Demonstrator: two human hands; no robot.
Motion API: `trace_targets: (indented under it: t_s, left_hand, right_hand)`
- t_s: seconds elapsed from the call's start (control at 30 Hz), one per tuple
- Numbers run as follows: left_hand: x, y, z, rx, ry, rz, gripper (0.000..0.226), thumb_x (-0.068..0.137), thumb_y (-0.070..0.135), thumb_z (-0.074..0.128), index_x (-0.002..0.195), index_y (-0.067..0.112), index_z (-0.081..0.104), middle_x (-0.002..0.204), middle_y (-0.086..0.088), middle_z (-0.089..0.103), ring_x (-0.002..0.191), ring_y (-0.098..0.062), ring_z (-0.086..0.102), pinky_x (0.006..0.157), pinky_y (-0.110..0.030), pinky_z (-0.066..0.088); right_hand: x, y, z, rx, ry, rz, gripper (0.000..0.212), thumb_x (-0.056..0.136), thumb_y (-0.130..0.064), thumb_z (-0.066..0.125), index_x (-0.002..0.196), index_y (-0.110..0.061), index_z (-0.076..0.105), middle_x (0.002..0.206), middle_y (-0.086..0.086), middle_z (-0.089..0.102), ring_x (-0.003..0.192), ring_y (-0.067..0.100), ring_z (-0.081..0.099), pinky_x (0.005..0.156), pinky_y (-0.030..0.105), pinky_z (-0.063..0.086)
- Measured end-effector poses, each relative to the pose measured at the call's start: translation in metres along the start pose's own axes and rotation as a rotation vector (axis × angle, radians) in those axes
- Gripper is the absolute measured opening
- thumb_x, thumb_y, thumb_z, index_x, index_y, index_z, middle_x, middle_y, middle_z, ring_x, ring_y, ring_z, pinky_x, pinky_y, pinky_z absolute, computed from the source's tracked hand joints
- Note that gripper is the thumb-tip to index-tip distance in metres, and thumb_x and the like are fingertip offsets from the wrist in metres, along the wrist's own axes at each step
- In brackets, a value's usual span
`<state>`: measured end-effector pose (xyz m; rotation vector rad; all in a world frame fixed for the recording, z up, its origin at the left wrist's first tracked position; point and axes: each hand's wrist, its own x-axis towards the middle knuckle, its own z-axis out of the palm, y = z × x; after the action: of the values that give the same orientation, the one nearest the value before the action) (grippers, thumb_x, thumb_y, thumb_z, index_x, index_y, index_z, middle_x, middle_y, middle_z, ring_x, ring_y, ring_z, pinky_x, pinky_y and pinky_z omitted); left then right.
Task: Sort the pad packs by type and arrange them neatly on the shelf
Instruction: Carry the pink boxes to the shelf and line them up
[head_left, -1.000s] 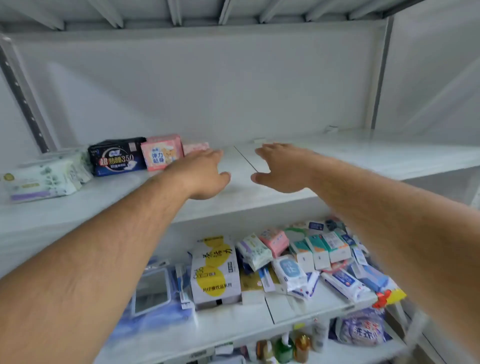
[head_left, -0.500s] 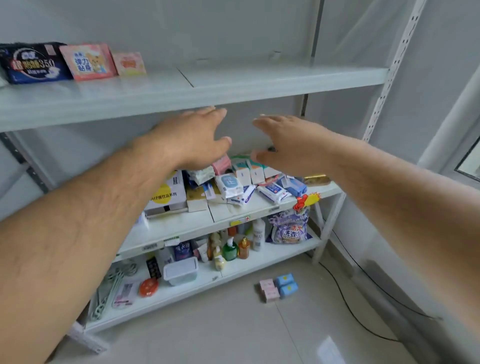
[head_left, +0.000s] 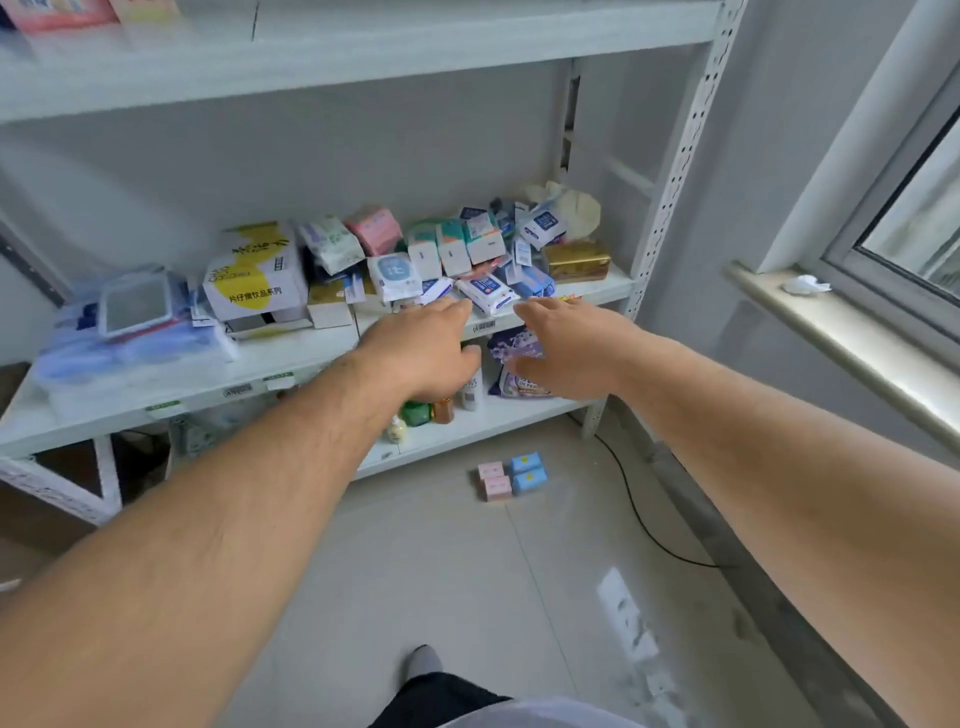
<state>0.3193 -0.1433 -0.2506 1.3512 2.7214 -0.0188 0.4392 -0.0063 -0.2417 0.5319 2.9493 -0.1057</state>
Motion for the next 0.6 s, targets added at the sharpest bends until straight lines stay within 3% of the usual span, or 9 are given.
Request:
trace_targets:
  t_s: [0.33, 0.6]
  left_hand:
    - [0.047, -0.015, 0.089, -0.022, -0.219, -0.035, 0.068, 0.096, 0.048, 0.037, 0.156, 0.025, 0.017, 0.164, 0.002, 0.018, 0.146, -0.026, 0.027, 0.112, -0.048, 0.034]
    - [0.108, -0.053, 0.156, -0.072, -0.311, 0.006, 0.064, 0.096, 0.046, 0.041, 0.152, 0.022, 0.025, 0.157, -0.002, 0.034, 0.136, -0.028, 0.041, 0.102, -0.044, 0.043]
  right_hand:
    - [0.040, 0.026, 0.068, 0.046, -0.137, 0.062, 0.073, 0.097, -0.054, 0.050, 0.156, -0.020, 0.026, 0.159, 0.004, 0.035, 0.141, 0.029, 0.039, 0.109, 0.044, 0.040]
    - [0.114, 0.033, 0.131, 0.051, -0.284, 0.127, 0.074, 0.098, -0.052, 0.050, 0.157, -0.018, 0.022, 0.160, 0.005, 0.033, 0.143, 0.030, 0.036, 0.113, 0.044, 0.037]
